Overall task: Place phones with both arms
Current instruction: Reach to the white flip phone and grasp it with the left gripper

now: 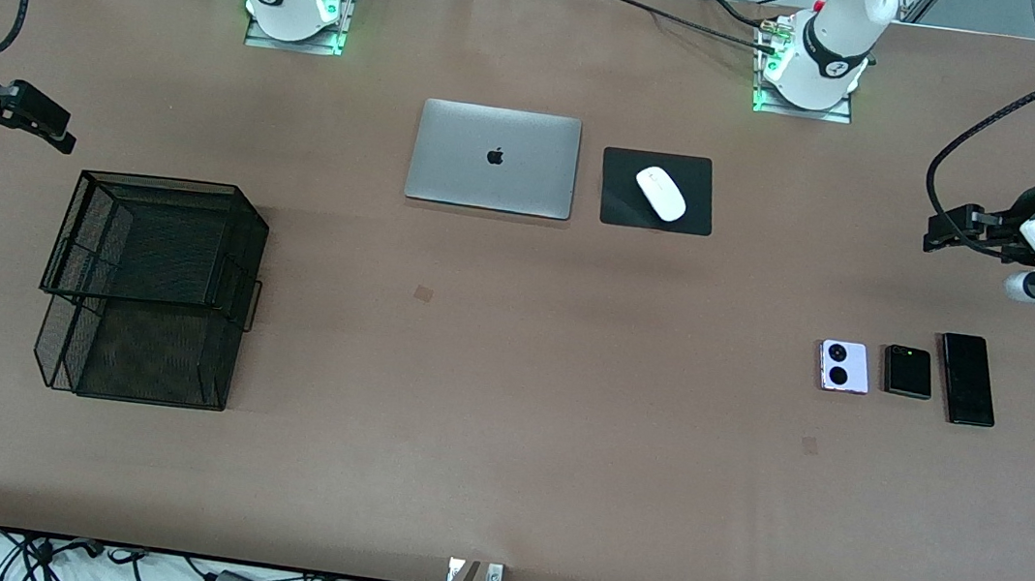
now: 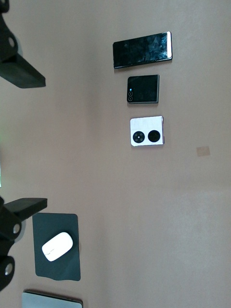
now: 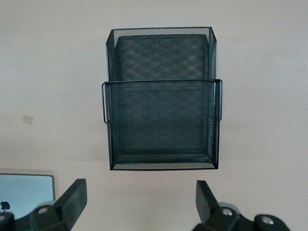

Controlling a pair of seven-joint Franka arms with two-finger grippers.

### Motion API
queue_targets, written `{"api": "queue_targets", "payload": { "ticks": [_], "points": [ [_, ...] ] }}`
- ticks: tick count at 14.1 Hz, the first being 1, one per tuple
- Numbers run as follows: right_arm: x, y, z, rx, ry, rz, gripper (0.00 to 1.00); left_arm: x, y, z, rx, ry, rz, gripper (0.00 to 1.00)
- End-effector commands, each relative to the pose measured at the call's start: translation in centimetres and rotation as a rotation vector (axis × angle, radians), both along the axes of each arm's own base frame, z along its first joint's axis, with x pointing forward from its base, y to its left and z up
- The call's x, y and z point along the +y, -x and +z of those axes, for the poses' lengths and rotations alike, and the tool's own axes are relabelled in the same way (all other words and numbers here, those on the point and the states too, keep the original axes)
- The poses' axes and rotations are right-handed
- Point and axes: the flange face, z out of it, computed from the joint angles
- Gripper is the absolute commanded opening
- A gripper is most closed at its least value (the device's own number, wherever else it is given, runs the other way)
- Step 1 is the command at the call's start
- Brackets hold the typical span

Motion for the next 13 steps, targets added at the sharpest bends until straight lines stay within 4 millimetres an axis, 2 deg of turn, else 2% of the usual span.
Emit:
{"api": "queue_targets", "payload": {
  "ticks": [1, 4, 7, 8, 10, 11, 13],
  "points": [
    [-0.1, 0.9, 0.6, -0.016, 0.004, 0.015, 1.00, 0.0, 0.0, 0.2, -0.015, 0.014, -0.025, 1.00],
    [-0.1, 0.9, 0.8, -0.019, 0.004, 0.015, 1.00, 0.1, -0.3, 0.1, -0.017, 0.015, -0.030, 1.00],
    [0.1, 1.0, 1.0, -0.022, 0.004, 0.018, 1.00, 0.4, -0.7, -1.3, -0.004, 0.018, -0.057, 1.00],
    [0.0, 1.1, 1.2, -0.026, 0.004, 0.017, 1.00, 0.5, -1.8, -3.6, 0.037, 0.020, -0.077, 1.00],
    [0.1, 1.1, 1.2, -0.025, 0.004, 0.018, 1.00, 0.8, -3.3, -6.4, 0.040, 0.030, -0.074, 1.00],
    [0.1, 1.2, 1.3, -0.025, 0.004, 0.018, 1.00, 2.1, -3.9, -7.6, 0.020, 0.031, -0.053, 1.00],
    [0.1, 1.2, 1.3, -0.025, 0.004, 0.018, 1.00, 2.5, -4.6, -11.0, -0.004, 0.034, -0.074, 1.00]
  ]
}}
